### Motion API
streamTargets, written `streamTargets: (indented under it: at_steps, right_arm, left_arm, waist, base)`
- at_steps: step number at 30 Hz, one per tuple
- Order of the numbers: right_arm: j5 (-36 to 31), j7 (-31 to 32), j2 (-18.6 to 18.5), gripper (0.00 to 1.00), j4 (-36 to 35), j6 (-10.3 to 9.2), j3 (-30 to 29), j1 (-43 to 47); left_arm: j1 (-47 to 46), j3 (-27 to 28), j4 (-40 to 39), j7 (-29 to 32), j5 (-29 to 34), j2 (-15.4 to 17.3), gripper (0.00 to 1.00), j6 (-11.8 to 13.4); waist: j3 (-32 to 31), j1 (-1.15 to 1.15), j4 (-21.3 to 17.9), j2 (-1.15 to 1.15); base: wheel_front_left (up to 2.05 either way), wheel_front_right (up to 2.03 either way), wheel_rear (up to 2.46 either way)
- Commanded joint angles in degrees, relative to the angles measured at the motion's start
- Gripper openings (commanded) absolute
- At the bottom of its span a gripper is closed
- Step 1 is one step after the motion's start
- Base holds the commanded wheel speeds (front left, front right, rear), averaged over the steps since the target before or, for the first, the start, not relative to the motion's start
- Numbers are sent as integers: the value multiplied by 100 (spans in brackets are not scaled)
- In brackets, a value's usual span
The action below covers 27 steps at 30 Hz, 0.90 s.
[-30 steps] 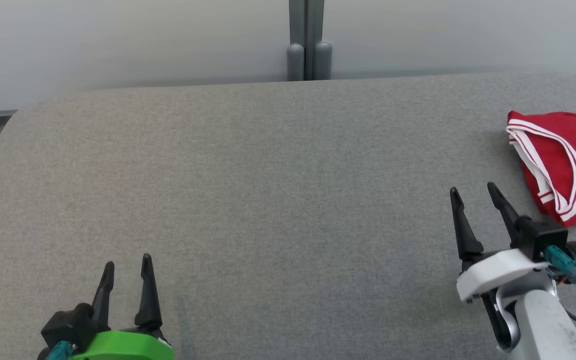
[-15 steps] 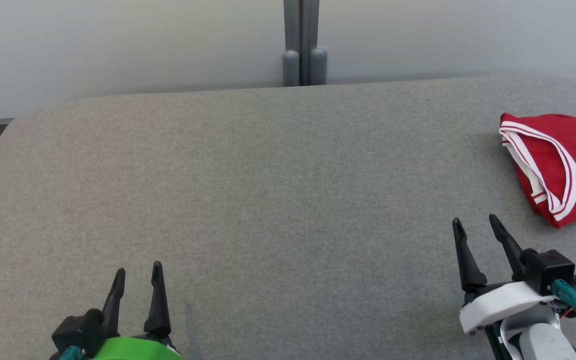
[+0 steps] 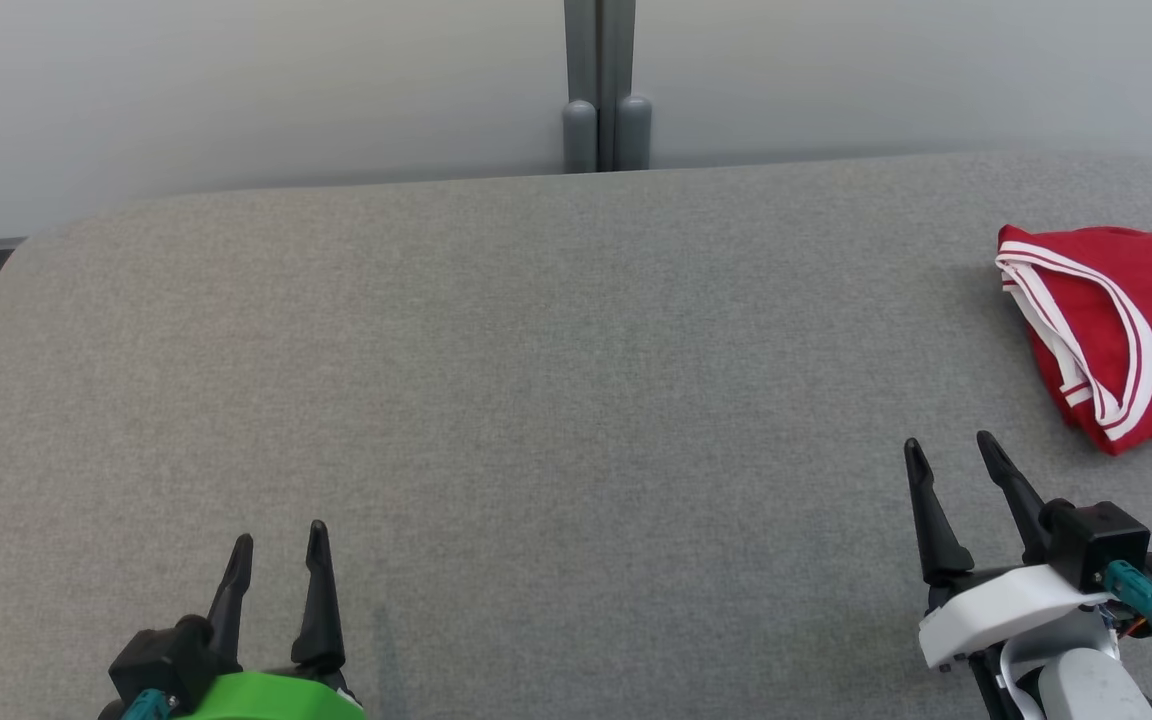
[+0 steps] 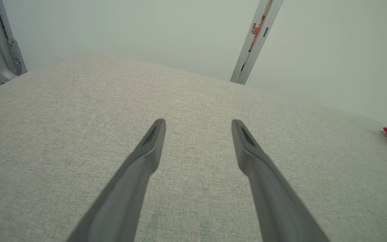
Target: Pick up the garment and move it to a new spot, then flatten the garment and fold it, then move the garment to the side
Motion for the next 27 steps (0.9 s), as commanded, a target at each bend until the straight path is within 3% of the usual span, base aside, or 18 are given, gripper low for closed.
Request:
streamTargets:
  at_steps: [1, 8, 9, 13, 27]
  right_arm:
    - [9, -19, -21, 100, 10, -8, -6, 53]
    - [33, -19, -21, 100, -26, -8, 17, 32]
    - [6, -1, 0, 0, -11, 0, 13, 0]
    - [22, 18, 42, 0, 167, 1, 9, 72]
    - [1665, 449, 29, 0, 130, 0, -89, 13]
  left_arm:
    - [-31, -2, -23, 1, 50, 5, 100, 10]
    - [-36, -25, -80, 1, 153, 4, 100, 6]
    - [-2, -20, -74, 0, 90, -1, 0, 1]
    - [7, -29, 107, 6, 52, -20, 0, 1]
    - [-169, 159, 45, 410, -1391, 5, 0, 16]
  waist:
    - [-4, 0, -2, 0]
    - [-20, 0, -33, 0]
    - [-20, 0, -33, 0]
    - [-23, 0, -37, 0]
    - [-51, 0, -40, 0]
  base:
    - [0, 0, 0]
    - [0, 0, 0]
    - [0, 0, 0]
    - [0, 0, 0]
    - [0, 0, 0]
